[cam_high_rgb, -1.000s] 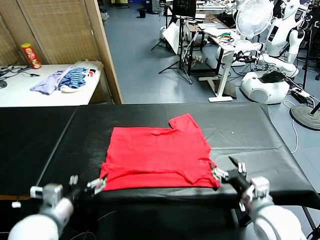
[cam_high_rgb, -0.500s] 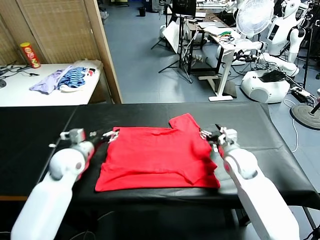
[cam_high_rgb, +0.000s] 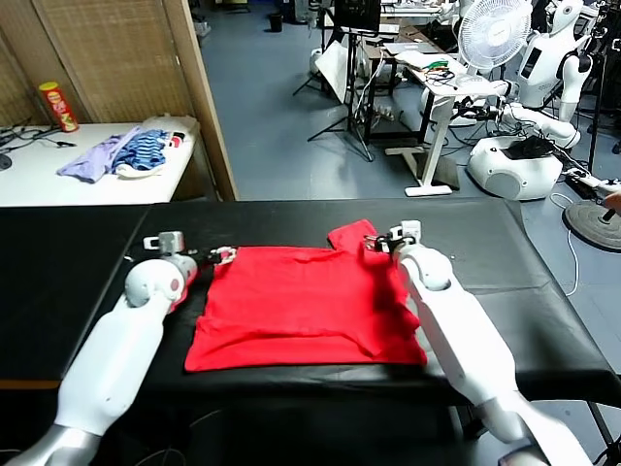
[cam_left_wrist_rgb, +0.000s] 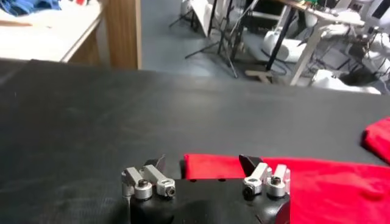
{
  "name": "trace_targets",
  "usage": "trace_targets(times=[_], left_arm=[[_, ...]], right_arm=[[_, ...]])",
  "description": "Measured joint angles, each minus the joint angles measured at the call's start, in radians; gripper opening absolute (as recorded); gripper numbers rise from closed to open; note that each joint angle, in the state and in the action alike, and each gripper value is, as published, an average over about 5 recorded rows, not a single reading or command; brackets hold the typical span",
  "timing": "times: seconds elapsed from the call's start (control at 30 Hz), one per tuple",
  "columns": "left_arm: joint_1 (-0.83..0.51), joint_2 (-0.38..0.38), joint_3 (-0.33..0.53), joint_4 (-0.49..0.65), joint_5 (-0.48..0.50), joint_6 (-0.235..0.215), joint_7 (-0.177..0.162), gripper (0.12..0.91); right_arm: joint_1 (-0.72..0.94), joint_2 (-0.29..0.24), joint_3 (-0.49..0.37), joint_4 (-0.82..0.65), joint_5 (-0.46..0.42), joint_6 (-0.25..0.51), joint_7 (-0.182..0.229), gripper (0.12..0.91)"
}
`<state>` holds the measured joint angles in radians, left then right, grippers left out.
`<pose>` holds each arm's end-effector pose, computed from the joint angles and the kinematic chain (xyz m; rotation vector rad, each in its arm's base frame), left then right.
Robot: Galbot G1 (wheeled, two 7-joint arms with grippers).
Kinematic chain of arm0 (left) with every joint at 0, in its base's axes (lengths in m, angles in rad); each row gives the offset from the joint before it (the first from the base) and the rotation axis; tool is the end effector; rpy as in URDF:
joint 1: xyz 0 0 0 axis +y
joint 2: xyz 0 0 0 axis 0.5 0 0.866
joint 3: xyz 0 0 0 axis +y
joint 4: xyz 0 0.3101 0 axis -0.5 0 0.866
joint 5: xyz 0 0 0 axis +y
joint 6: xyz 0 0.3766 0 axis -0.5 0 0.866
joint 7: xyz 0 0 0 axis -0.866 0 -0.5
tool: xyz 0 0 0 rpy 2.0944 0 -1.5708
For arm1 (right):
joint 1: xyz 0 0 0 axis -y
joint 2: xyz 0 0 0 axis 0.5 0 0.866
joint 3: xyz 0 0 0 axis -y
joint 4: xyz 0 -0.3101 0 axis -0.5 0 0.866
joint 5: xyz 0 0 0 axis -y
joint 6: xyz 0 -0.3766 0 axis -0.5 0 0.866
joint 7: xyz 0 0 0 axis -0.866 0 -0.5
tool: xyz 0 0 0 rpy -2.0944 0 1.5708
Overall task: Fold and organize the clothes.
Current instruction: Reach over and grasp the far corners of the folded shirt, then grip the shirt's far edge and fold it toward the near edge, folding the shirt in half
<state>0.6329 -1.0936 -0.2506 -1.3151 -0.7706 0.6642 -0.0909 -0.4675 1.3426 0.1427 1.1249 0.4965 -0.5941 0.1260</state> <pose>0.4843 0.0989 -0.2297 -0.1393 -2.5093 0.2022 0.5317 0.0161 -0.2362 0.1810 -2.5760 -0.0047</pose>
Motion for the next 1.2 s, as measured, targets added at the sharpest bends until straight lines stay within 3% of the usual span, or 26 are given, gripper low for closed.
trace_targets(times=[0.2, 0.33, 0.67, 0.83, 1.2], left_arm=[[-0.009, 0.001, 0.012, 0.017, 0.005, -0.013, 0.021, 0.202], [-0.010, 0.004, 0.014, 0.015, 0.010, -0.028, 0.029, 0.127], [0.025, 0.014, -0.018, -0.043, 0.026, -0.059, 0.037, 0.126], [0.082, 0.044, -0.050, -0.147, 0.009, -0.056, 0.025, 0.126], [0.331, 0.131, -0.146, -0.440, -0.001, -0.044, -0.015, 0.126]], right_arm=[[-0.005, 0.011, 0.010, -0.007, -0.002, 0.006, 0.001, 0.294], [-0.013, 0.010, 0.020, -0.002, -0.004, 0.027, 0.001, 0.137], [-0.083, -0.043, 0.048, 0.119, 0.036, 0.123, -0.043, 0.123], [-0.180, -0.110, 0.080, 0.291, 0.106, 0.081, -0.039, 0.123], [-0.408, -0.273, 0.143, 0.620, 0.251, -0.042, 0.010, 0.123]])
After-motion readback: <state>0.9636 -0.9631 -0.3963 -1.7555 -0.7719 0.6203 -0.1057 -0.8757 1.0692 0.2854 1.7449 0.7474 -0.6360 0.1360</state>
